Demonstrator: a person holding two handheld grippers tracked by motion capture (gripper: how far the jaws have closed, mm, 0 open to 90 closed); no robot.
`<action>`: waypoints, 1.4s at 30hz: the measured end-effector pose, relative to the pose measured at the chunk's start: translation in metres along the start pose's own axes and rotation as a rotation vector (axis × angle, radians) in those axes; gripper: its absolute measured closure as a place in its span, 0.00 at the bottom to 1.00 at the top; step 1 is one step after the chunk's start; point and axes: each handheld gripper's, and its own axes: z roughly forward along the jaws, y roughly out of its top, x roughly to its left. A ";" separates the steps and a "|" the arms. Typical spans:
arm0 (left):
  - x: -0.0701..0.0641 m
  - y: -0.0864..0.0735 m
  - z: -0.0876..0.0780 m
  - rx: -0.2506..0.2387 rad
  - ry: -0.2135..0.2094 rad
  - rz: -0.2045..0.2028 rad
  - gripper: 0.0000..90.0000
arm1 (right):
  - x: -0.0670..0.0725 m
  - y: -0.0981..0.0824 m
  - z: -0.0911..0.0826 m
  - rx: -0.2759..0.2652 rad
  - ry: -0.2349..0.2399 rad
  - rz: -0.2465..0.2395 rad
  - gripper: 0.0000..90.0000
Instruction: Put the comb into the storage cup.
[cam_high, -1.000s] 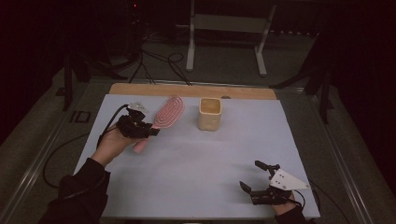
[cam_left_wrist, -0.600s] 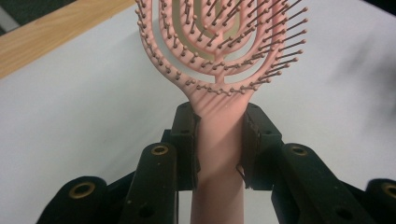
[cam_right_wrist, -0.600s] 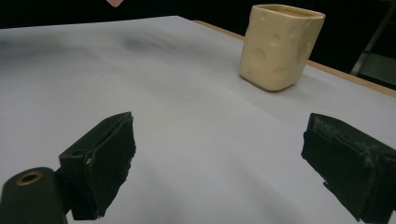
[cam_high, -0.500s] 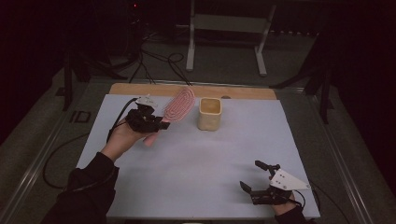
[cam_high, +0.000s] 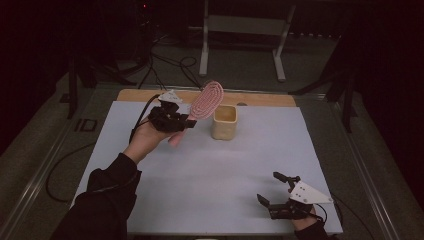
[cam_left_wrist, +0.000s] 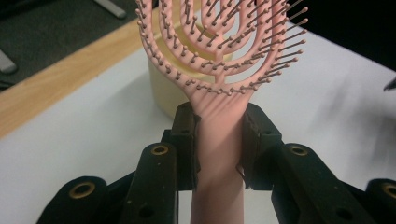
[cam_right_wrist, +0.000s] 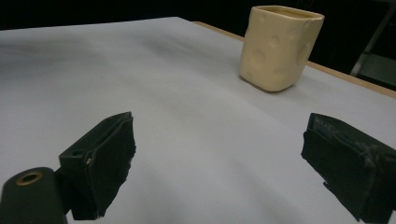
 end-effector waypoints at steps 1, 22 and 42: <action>-0.001 0.003 0.001 -0.009 0.006 0.003 0.78 | 0.000 0.000 0.000 -0.002 0.000 -0.002 0.10; -0.014 0.057 0.036 -0.128 0.021 0.032 0.78 | -0.001 0.000 -0.001 -0.007 -0.002 -0.004 0.10; -0.011 0.092 0.064 -0.255 0.024 0.044 0.78 | -0.001 0.000 -0.002 -0.011 0.000 0.005 0.10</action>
